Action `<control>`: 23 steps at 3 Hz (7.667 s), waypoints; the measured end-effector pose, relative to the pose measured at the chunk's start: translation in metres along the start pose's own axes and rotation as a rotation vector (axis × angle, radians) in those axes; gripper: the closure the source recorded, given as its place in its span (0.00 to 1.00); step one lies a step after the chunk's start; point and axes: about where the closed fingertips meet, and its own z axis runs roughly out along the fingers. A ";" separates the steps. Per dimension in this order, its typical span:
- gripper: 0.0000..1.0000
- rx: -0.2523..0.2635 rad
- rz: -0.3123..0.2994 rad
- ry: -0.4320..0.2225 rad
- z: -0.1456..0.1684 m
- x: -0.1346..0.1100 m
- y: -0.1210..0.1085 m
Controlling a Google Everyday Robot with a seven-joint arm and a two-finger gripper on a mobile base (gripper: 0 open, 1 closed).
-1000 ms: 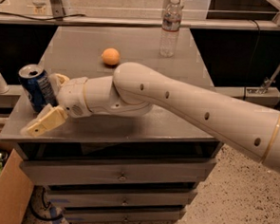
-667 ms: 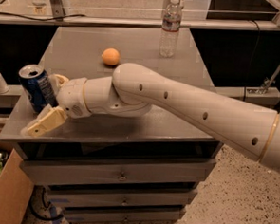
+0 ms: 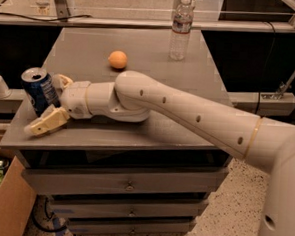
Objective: Knock pepsi can over
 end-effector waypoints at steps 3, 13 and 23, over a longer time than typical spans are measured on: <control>0.65 -0.016 -0.032 -0.005 0.026 -0.060 -0.018; 0.80 -0.034 0.129 1.146 -0.288 0.040 -0.033; 0.00 0.317 0.098 0.582 -0.363 -0.039 -0.021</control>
Offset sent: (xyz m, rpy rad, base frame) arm 0.0261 0.0461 0.0677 0.0238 -0.0442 0.0200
